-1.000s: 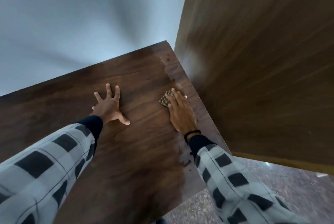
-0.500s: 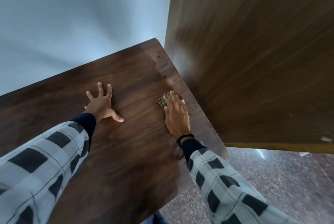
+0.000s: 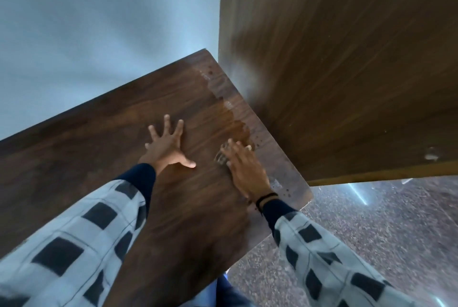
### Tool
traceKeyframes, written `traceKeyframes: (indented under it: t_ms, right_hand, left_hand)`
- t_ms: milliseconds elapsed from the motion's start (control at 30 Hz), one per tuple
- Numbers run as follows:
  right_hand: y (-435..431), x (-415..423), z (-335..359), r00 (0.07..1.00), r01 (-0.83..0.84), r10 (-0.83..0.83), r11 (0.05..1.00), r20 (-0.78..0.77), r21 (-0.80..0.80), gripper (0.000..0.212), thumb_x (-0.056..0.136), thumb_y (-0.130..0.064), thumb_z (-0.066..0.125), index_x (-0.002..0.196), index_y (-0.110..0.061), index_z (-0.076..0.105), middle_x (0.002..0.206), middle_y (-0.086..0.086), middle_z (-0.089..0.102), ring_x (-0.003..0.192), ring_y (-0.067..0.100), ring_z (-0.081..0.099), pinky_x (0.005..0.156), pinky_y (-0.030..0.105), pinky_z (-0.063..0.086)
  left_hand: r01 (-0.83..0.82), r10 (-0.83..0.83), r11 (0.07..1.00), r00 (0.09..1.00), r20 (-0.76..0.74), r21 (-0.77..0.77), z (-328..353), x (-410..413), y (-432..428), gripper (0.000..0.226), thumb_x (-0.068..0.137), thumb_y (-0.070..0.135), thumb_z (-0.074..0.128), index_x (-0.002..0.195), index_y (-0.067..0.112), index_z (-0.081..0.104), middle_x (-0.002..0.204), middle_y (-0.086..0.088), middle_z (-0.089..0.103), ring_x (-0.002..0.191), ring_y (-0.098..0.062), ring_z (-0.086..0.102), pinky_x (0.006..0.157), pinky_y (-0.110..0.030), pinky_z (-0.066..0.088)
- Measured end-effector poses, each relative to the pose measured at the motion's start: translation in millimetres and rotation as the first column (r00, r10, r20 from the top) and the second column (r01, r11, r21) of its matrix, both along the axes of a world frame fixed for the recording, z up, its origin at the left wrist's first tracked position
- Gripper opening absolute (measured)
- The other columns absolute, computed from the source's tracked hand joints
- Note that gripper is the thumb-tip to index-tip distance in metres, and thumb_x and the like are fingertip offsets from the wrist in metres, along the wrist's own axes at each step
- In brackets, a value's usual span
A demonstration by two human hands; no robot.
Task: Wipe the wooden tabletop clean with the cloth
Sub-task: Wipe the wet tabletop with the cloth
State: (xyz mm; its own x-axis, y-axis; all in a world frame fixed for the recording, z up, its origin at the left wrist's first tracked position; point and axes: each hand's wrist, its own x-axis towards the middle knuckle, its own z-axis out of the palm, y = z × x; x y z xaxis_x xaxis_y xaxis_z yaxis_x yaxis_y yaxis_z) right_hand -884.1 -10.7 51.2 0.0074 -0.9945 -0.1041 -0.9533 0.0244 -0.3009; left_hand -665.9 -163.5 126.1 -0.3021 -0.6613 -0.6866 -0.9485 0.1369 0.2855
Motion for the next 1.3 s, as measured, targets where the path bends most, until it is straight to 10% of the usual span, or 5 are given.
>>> traceKeyframes:
  t_ms: [367,533,800,1000,1300]
  right_hand:
    - [56.2,6.1,-7.9,0.984,-0.175,0.175,0.984,-0.026,0.030,0.058,0.106,-0.022,0.037,0.161,-0.029,0.020,0.171,-0.002,0.009,0.157,0.019,0.008,0.128,0.045,0.015]
    - [36.1,18.5,2.9,0.962,0.272,-0.272,0.962,0.018,0.029,0.048,0.109,-0.031,0.032,0.158,-0.029,0.030,0.169,-0.003,0.019,0.156,0.018,0.014,0.127,0.043,0.016]
    - [102.8,11.9,-12.6,0.974,-0.226,0.226,0.974,-0.035,-0.027,0.058,0.104,-0.025,0.047,0.158,-0.030,0.027,0.170,-0.001,0.015,0.156,0.019,0.014,0.127,0.044,0.019]
    - [72.4,9.1,3.4,0.945,0.327,-0.327,0.945,0.024,0.009,0.048,0.108,-0.027,0.040,0.156,-0.028,0.034,0.168,0.000,0.024,0.155,0.020,0.020,0.126,0.044,0.020]
    - [138.8,6.2,-8.7,0.973,-0.220,0.221,0.975,-0.070,0.023,0.059,0.103,-0.024,0.043,0.159,-0.032,0.026,0.168,-0.002,0.008,0.156,0.019,0.012,0.127,0.044,0.017]
  left_hand:
    - [0.045,-0.045,0.999,0.999,0.029,-0.016,-11.8,-11.8,22.4,0.148,0.059,0.042,0.094,0.157,0.033,-0.015,0.159,0.004,-0.037,0.144,-0.050,-0.025,0.110,-0.076,0.013]
    - [0.039,-0.038,0.999,0.999,0.033,-0.027,-15.7,-10.7,24.2,0.149,0.056,0.042,0.095,0.157,0.034,-0.015,0.159,0.005,-0.036,0.144,-0.049,-0.026,0.109,-0.076,0.013]
    - [0.035,-0.033,0.999,0.999,0.043,-0.027,-17.2,-11.7,21.9,0.149,0.056,0.042,0.095,0.158,0.035,-0.014,0.160,0.006,-0.035,0.145,-0.049,-0.024,0.109,-0.076,0.015]
    - [0.040,-0.038,0.998,0.998,0.060,-0.038,-21.5,-10.2,22.1,0.150,0.054,0.043,0.095,0.157,0.036,-0.013,0.161,0.006,-0.033,0.145,-0.049,-0.024,0.108,-0.076,0.015]
    - [0.043,-0.042,0.999,0.996,0.073,-0.020,-21.7,-11.5,18.6,0.149,0.056,0.044,0.095,0.157,0.036,-0.016,0.160,0.006,-0.034,0.144,-0.050,-0.026,0.108,-0.077,0.015]
